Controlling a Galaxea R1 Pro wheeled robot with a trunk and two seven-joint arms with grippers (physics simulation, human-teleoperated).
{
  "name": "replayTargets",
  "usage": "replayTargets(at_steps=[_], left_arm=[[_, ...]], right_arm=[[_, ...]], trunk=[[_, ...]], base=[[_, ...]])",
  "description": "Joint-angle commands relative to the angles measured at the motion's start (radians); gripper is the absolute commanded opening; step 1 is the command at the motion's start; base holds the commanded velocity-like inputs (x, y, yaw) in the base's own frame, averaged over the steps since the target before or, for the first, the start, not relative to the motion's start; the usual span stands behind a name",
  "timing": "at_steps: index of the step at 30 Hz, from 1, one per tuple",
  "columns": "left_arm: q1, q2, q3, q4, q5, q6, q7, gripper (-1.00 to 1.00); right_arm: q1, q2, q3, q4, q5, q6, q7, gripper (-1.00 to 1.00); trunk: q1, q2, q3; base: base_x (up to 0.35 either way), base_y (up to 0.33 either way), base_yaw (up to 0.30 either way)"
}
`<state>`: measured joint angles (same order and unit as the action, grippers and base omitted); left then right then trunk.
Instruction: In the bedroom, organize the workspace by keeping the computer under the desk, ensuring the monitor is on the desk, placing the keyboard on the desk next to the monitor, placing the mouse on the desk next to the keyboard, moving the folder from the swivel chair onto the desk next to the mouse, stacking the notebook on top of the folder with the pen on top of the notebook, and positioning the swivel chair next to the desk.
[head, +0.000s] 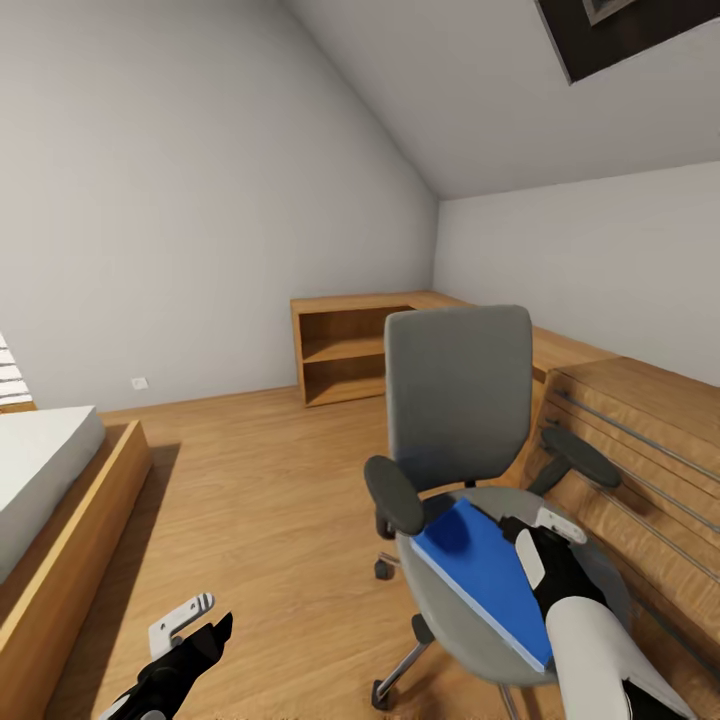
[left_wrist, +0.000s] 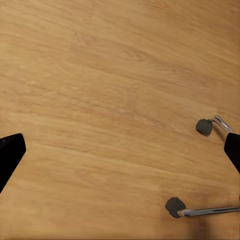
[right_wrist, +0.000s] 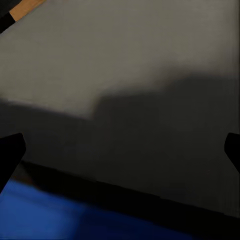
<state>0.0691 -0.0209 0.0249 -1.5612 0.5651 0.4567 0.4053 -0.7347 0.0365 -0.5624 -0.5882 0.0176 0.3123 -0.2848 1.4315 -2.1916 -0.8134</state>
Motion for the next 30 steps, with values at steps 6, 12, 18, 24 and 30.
replayTargets(at_steps=[6,12,18,24,30], left_arm=[[0.000,0.000,0.001,-0.002,0.011,0.002,0.006,1.00],[0.000,0.001,0.001,-0.002,0.012,0.003,0.006,1.00],[0.000,0.001,0.001,-0.002,0.012,0.002,0.006,1.00],[0.000,0.001,0.001,-0.002,0.012,0.003,0.006,1.00],[0.000,0.000,0.001,-0.002,0.012,0.003,0.006,1.00]], right_arm=[[0.000,0.000,0.014,0.018,-0.004,0.005,-0.001,1.00],[0.000,0.000,0.017,0.019,-0.004,0.005,-0.001,1.00],[0.000,0.000,0.018,0.019,-0.004,0.005,-0.001,1.00],[0.000,0.000,0.018,0.019,-0.004,0.005,0.000,1.00],[0.000,0.000,0.018,0.017,-0.004,0.001,0.001,1.00]], trunk=[[0.000,0.000,-0.001],[0.000,0.000,-0.001],[0.000,0.000,-0.001],[0.000,0.000,-0.001],[0.000,0.000,-0.001]], base=[[-0.035,0.027,0.000],[-0.140,0.118,0.000],[-0.060,0.040,0.000],[-0.109,0.005,0.000],[-0.055,0.000,0.000]])
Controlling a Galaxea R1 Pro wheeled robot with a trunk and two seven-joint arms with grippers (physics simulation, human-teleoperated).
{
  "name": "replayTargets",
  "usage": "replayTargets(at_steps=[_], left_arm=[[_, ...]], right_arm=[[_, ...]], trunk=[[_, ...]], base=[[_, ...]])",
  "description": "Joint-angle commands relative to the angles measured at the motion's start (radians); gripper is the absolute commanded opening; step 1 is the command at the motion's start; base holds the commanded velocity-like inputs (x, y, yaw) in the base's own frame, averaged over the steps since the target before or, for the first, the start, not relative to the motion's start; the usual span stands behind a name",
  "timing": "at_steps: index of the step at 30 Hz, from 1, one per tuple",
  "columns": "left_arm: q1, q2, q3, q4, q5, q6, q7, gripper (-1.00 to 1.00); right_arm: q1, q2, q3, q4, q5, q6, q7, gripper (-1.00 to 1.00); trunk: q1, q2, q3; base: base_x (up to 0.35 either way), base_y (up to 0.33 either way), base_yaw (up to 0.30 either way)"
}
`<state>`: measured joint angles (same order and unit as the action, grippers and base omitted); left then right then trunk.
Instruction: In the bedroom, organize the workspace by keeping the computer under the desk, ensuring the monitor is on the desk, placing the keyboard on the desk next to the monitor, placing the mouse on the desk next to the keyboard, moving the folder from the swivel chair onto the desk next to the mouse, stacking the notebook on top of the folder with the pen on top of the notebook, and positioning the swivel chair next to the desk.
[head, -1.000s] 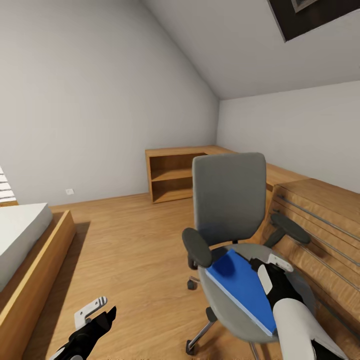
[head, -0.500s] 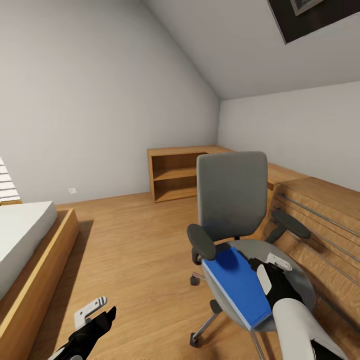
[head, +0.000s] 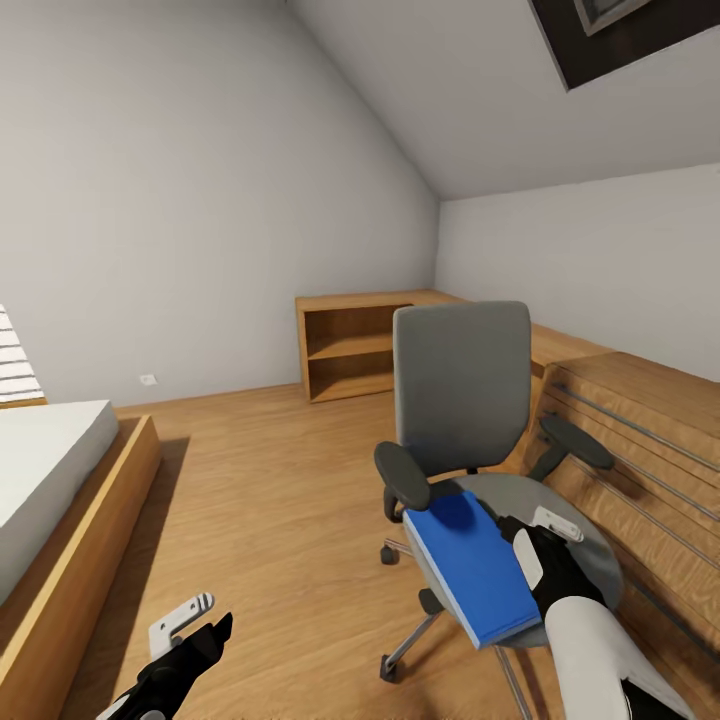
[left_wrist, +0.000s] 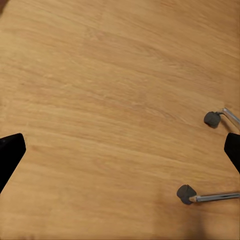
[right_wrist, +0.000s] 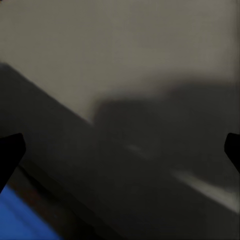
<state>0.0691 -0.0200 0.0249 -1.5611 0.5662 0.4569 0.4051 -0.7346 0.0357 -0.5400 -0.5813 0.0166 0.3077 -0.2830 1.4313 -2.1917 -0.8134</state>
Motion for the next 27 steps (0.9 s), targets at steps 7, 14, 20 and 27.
replayTargets(at_steps=[7,14,20,27], left_arm=[[0.000,0.000,0.001,-0.002,0.011,0.003,0.006,1.00],[0.000,0.000,0.001,-0.002,0.011,0.003,0.006,1.00],[0.000,0.000,0.001,-0.002,0.010,0.002,0.005,1.00],[0.000,0.000,0.001,-0.002,0.011,0.002,0.005,1.00]], right_arm=[[0.001,0.001,-0.005,0.001,-0.004,-0.004,0.006,1.00],[0.001,-0.001,-0.005,-0.021,-0.004,-0.044,0.012,1.00],[0.001,0.001,-0.005,-0.036,-0.004,-0.087,0.013,1.00],[0.001,0.002,-0.005,-0.040,-0.004,-0.103,0.013,1.00]], trunk=[[0.000,0.000,-0.001],[0.000,0.000,-0.001],[0.000,0.000,-0.001],[0.000,0.000,-0.001]], base=[[-0.005,0.000,0.000],[0.033,0.000,0.000],[0.248,0.000,0.000],[0.221,0.000,0.000]])
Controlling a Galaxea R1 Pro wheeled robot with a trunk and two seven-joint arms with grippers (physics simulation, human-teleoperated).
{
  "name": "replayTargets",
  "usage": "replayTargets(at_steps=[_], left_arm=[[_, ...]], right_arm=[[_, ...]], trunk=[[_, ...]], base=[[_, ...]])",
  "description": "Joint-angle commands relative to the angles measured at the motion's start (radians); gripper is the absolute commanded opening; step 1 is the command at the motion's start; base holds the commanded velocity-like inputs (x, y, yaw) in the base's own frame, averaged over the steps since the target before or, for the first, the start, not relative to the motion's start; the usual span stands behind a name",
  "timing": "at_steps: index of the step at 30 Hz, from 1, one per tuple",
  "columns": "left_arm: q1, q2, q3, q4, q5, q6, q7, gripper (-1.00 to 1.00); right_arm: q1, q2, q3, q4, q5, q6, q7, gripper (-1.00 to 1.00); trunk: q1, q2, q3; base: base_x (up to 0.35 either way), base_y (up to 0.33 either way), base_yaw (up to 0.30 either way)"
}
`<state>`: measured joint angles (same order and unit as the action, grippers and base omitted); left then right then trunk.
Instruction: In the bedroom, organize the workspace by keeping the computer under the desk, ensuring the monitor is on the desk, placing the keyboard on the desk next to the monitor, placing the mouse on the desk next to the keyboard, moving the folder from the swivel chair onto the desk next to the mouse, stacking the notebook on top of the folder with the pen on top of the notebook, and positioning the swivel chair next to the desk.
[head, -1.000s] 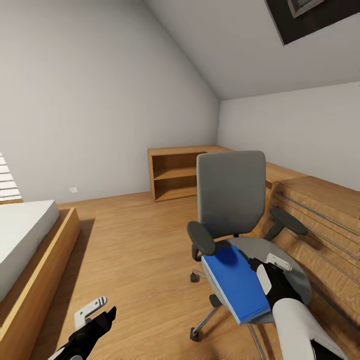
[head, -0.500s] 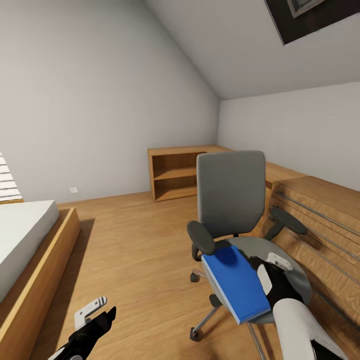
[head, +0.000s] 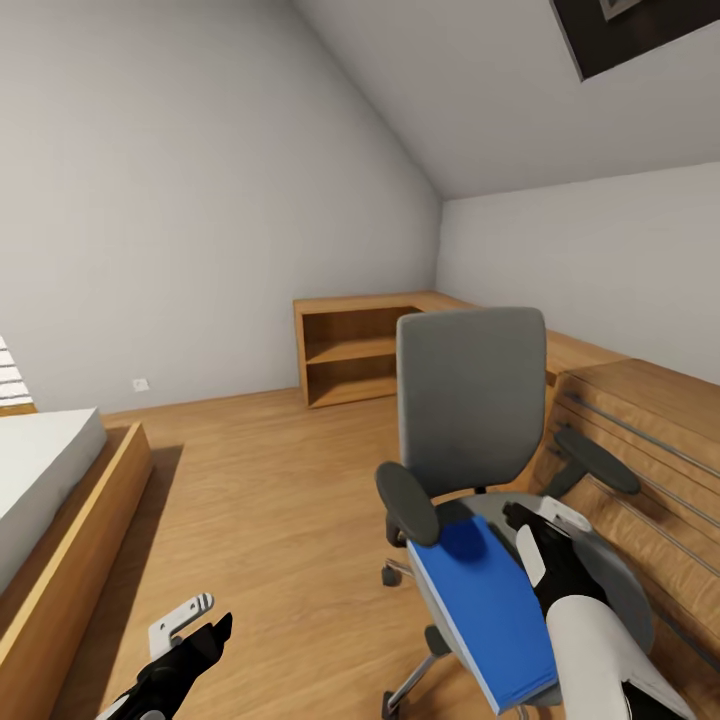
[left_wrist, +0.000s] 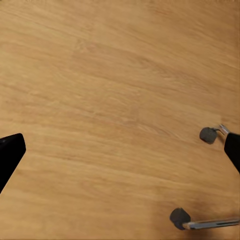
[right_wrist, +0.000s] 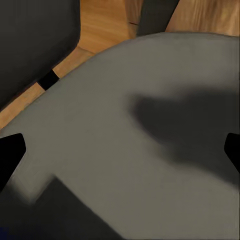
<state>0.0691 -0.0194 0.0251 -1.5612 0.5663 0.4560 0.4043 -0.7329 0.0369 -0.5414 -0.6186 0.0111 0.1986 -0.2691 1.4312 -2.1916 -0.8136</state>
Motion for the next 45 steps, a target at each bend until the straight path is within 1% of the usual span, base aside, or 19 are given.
replayTargets(at_steps=[1,10,13,14,16,17,19,20,23,31,37,40,45], left_arm=[[0.000,-0.001,0.001,-0.002,0.010,0.003,0.006,1.00],[0.000,-0.001,0.000,-0.002,0.011,0.004,0.008,1.00],[0.000,-0.002,0.000,-0.002,0.011,0.004,0.009,1.00],[0.000,-0.002,0.000,-0.002,0.011,0.004,0.009,1.00],[0.000,-0.002,0.000,-0.002,0.011,0.004,0.010,1.00],[0.000,-0.002,-0.001,-0.002,0.011,0.004,0.010,1.00],[0.000,-0.002,-0.001,-0.002,0.011,0.004,0.011,1.00],[0.000,-0.002,-0.001,-0.001,0.010,0.004,0.013,1.00],[0.000,-0.002,-0.003,0.014,0.009,0.004,0.015,1.00],[0.000,-0.003,-0.005,0.031,0.007,0.004,0.012,1.00],[0.000,-0.004,-0.006,0.034,0.007,0.004,0.011,1.00],[0.000,-0.004,-0.007,0.035,0.007,0.004,0.010,1.00],[0.000,-0.004,-0.006,0.034,0.006,0.003,0.008,1.00]], right_arm=[[-0.001,0.001,-0.003,-0.002,0.001,0.005,-0.001,1.00],[0.000,0.004,-0.001,-0.005,0.001,0.003,-0.004,1.00],[0.000,0.006,0.013,-0.005,0.001,0.005,-0.004,1.00],[0.000,0.008,0.034,-0.004,0.001,0.007,-0.004,1.00],[0.000,0.009,0.063,-0.004,0.001,0.008,-0.004,1.00],[0.000,0.009,0.094,-0.004,0.001,0.009,-0.004,1.00],[0.001,0.009,0.122,-0.004,0.000,0.010,-0.004,1.00],[0.001,0.010,0.141,-0.004,0.000,0.010,-0.004,1.00],[0.001,0.010,0.166,-0.004,0.000,0.011,-0.004,1.00],[0.001,0.007,0.178,-0.005,0.000,0.011,0.006,1.00],[0.001,0.006,0.180,-0.006,0.001,0.011,0.046,1.00],[0.001,0.006,0.181,-0.006,0.002,0.011,0.054,1.00],[0.002,0.004,0.204,-0.001,0.010,0.011,0.061,1.00]], trunk=[[0.000,0.000,-0.001],[0.000,0.000,-0.001],[0.000,0.000,-0.001],[0.000,0.000,-0.001],[0.000,0.000,-0.001],[0.000,0.000,-0.001],[0.000,0.000,-0.001],[0.000,0.000,-0.001],[0.000,0.000,-0.001],[0.000,0.000,-0.001],[0.000,0.000,-0.001],[0.000,0.000,-0.001],[0.000,0.000,-0.001]], base=[[0.096,0.000,0.000],[0.026,0.000,0.000],[0.003,0.000,0.030],[0.001,0.000,0.129],[0.001,0.000,0.169],[0.001,0.000,0.214],[0.000,0.000,0.230],[0.000,0.000,0.248],[0.000,0.000,0.232],[0.000,0.000,0.061],[0.000,0.000,0.008],[0.000,0.000,0.002],[0.000,0.000,0.000]])
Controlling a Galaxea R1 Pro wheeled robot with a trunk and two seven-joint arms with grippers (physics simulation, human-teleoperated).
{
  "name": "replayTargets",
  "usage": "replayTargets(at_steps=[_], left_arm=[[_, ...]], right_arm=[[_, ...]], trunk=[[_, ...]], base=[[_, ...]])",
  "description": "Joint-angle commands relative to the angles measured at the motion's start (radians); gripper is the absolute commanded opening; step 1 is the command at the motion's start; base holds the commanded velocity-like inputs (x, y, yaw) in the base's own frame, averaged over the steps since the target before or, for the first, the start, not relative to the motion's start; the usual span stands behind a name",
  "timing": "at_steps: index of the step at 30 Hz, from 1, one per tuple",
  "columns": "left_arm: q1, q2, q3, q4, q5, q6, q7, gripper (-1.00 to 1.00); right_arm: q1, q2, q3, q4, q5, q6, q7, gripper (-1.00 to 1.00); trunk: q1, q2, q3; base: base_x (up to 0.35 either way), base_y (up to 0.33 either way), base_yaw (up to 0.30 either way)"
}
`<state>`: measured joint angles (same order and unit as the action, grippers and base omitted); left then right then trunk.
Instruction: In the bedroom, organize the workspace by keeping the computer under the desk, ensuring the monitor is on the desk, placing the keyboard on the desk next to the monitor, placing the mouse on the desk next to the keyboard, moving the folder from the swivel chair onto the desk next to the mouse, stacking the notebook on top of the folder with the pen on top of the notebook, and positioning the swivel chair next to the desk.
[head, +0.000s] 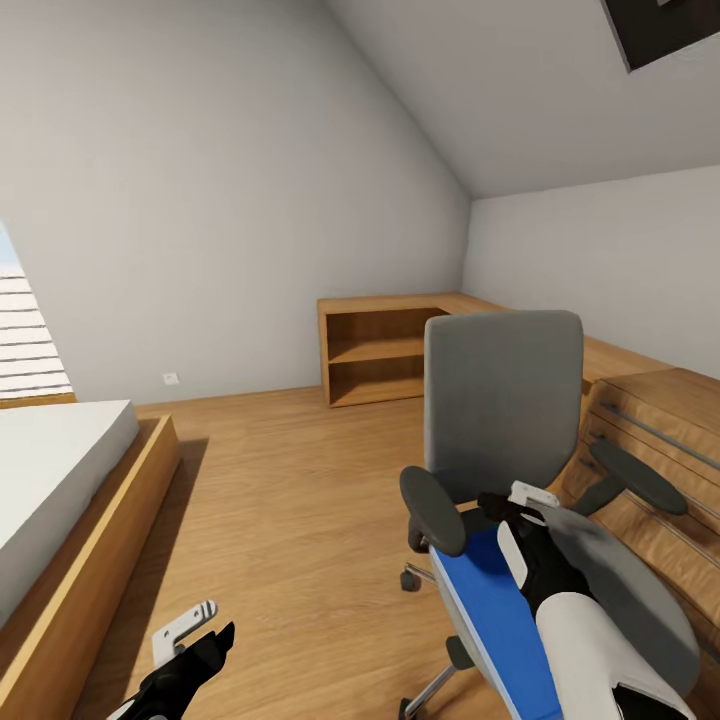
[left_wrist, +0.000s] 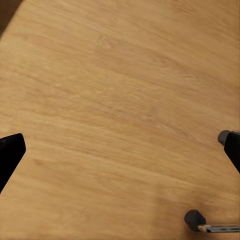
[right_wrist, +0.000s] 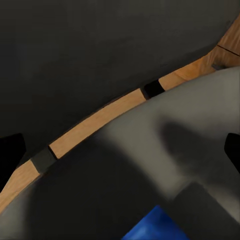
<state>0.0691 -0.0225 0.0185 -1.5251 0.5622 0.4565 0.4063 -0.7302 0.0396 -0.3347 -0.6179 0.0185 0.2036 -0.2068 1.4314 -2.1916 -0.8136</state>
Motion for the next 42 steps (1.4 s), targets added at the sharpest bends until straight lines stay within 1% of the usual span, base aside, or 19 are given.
replayTargets(at_steps=[1,3,7,16,26,37,40,42], left_arm=[[0.000,-0.001,0.001,-0.002,0.010,0.003,0.004,1.00],[0.000,-0.001,0.001,-0.003,0.009,0.002,0.003,1.00],[0.000,-0.001,0.000,-0.005,0.009,0.002,0.003,1.00],[0.000,-0.002,-0.001,-0.010,0.012,0.005,0.007,1.00],[0.000,-0.002,-0.001,-0.010,0.014,0.005,0.014,1.00],[0.000,-0.002,-0.001,-0.010,0.015,0.005,0.014,1.00],[0.000,-0.002,-0.001,-0.010,0.015,0.005,0.014,1.00],[0.000,-0.002,-0.001,-0.010,0.015,0.005,0.014,1.00]], right_arm=[[0.000,0.000,0.010,0.000,0.009,0.006,0.000,1.00],[0.000,0.000,0.028,0.002,0.020,0.007,0.001,1.00],[0.000,0.000,0.045,0.004,0.028,0.008,0.002,1.00],[0.001,-0.001,0.058,0.006,0.043,0.008,0.005,1.00],[0.001,-0.003,0.060,0.007,0.069,0.008,0.006,1.00],[0.001,-0.001,0.061,0.010,0.072,0.020,0.004,1.00],[0.001,-0.001,0.070,0.019,0.072,0.022,0.003,1.00],[0.001,-0.001,0.083,0.025,0.072,0.023,0.001,1.00]], trunk=[[0.000,0.000,-0.001],[0.000,0.000,-0.001],[0.000,0.000,-0.001],[0.000,0.000,-0.001],[0.038,-0.070,-0.032],[0.080,-0.147,-0.067],[0.092,-0.168,-0.076],[0.092,-0.168,-0.076]], base=[[0.000,0.000,0.000],[0.000,0.000,0.000],[0.000,0.000,0.000],[0.000,0.000,0.000],[0.000,0.000,0.000],[0.000,0.000,0.000],[0.000,0.000,0.000],[0.000,0.000,0.000]])
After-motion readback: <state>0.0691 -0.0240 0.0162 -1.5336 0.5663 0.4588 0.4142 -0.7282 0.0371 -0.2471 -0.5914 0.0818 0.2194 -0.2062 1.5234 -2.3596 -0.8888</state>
